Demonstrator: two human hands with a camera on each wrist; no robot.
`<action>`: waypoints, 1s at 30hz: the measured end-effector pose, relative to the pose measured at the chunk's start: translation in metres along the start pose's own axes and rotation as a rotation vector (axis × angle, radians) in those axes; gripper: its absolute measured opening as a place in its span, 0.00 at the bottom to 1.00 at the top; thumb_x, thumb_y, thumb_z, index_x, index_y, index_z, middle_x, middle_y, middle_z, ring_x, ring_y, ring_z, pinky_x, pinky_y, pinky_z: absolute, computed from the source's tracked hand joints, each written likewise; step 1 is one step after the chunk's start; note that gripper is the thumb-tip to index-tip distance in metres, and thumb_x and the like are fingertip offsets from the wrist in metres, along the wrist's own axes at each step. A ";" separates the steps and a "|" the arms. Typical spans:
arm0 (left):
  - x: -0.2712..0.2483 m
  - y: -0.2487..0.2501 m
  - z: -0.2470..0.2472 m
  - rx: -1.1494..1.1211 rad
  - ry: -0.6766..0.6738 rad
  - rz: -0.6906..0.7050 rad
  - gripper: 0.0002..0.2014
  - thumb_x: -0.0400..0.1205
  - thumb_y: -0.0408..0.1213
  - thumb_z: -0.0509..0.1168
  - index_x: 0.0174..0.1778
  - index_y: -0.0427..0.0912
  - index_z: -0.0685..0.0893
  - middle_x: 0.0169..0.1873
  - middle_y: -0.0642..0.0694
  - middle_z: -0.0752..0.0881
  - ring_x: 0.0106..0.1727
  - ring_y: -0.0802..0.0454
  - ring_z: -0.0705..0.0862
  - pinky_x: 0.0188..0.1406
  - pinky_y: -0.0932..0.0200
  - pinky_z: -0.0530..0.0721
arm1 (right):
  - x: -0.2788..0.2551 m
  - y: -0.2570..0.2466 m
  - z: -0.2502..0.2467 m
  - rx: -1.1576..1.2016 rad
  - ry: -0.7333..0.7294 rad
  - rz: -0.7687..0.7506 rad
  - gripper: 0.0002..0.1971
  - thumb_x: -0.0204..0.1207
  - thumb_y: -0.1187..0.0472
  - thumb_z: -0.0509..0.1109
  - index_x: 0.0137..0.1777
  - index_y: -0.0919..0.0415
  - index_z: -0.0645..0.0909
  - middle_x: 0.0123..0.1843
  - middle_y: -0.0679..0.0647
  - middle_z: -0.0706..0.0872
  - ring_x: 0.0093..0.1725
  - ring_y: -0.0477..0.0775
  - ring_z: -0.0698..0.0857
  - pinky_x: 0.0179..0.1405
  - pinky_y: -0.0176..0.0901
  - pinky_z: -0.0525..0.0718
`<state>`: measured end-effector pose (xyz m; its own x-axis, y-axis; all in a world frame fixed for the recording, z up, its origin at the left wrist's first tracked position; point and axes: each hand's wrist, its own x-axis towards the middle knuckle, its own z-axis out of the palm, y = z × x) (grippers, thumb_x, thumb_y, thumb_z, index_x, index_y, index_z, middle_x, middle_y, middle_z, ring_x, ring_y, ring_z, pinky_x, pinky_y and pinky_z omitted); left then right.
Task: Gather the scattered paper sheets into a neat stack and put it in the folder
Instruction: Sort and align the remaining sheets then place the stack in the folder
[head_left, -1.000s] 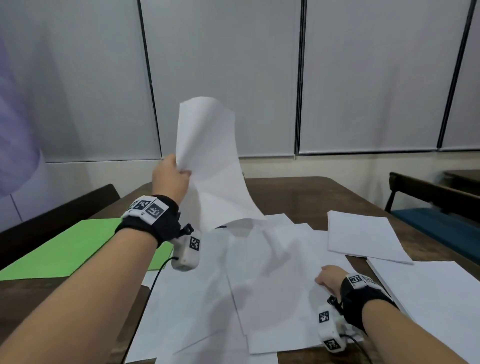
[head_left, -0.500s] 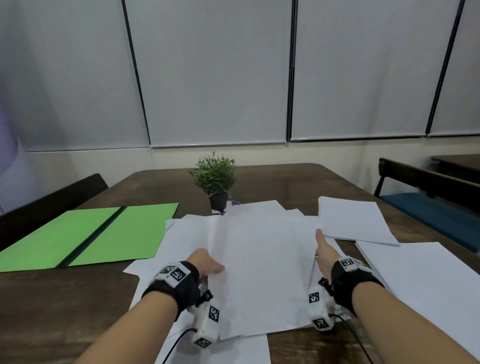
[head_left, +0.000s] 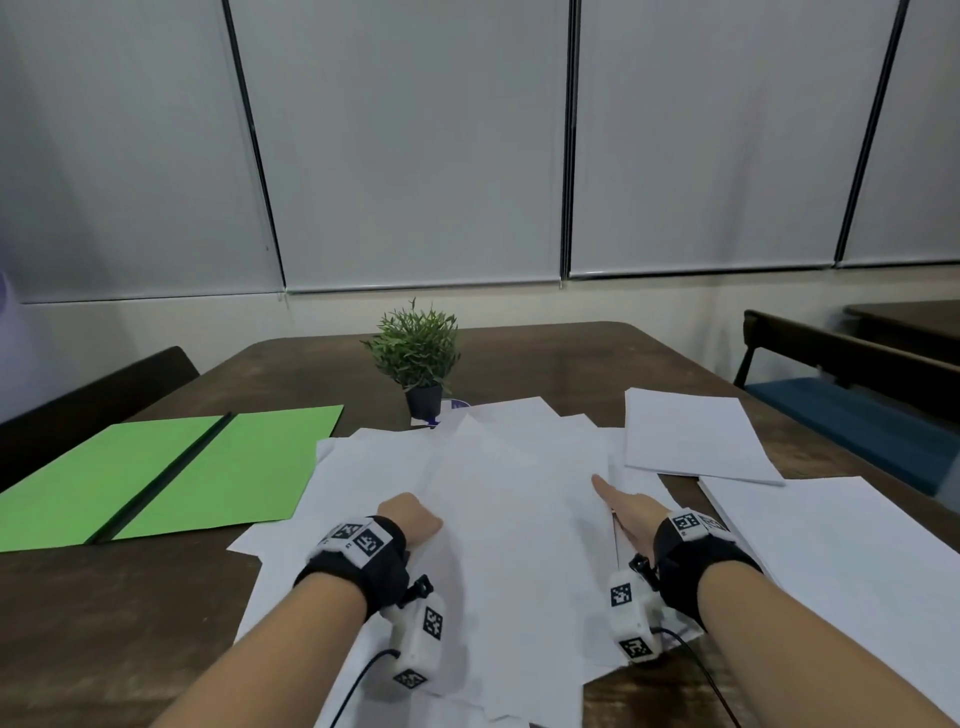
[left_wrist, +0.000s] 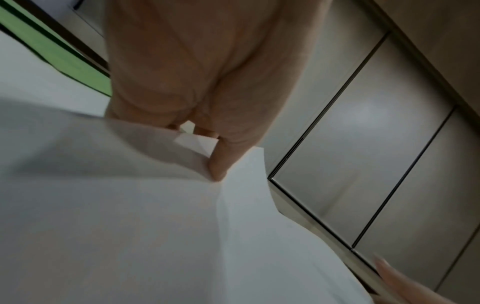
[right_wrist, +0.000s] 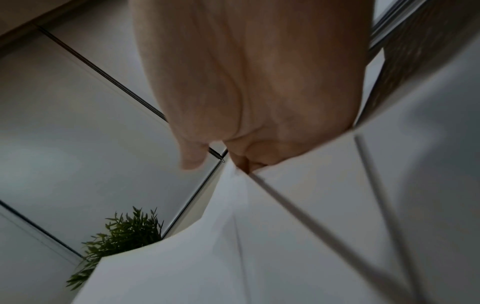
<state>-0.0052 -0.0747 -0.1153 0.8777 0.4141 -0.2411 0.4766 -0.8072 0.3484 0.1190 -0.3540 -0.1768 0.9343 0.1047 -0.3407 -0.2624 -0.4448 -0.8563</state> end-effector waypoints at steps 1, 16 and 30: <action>0.001 0.003 0.004 -0.018 -0.007 -0.010 0.22 0.85 0.44 0.57 0.70 0.34 0.74 0.70 0.39 0.78 0.71 0.42 0.76 0.66 0.59 0.72 | 0.006 0.004 0.000 -0.008 -0.028 -0.010 0.49 0.49 0.20 0.72 0.63 0.57 0.81 0.59 0.53 0.86 0.59 0.58 0.84 0.64 0.50 0.80; 0.011 -0.012 -0.016 -0.907 -0.004 0.071 0.53 0.60 0.79 0.65 0.69 0.39 0.78 0.62 0.41 0.84 0.63 0.40 0.82 0.63 0.49 0.79 | -0.090 -0.102 -0.012 0.286 -0.210 -0.608 0.25 0.75 0.82 0.62 0.68 0.59 0.74 0.62 0.62 0.86 0.58 0.62 0.87 0.60 0.60 0.84; -0.022 0.018 -0.076 -1.044 0.525 0.634 0.36 0.76 0.46 0.73 0.74 0.47 0.59 0.68 0.52 0.78 0.67 0.58 0.79 0.68 0.56 0.77 | -0.100 -0.134 0.028 0.386 0.003 -0.694 0.31 0.72 0.73 0.74 0.73 0.61 0.69 0.63 0.57 0.84 0.62 0.56 0.84 0.66 0.54 0.81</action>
<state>-0.0117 -0.0663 -0.0347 0.7639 0.3910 0.5134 -0.4115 -0.3178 0.8542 0.0542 -0.2805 -0.0391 0.9155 0.2421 0.3212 0.3160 0.0613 -0.9468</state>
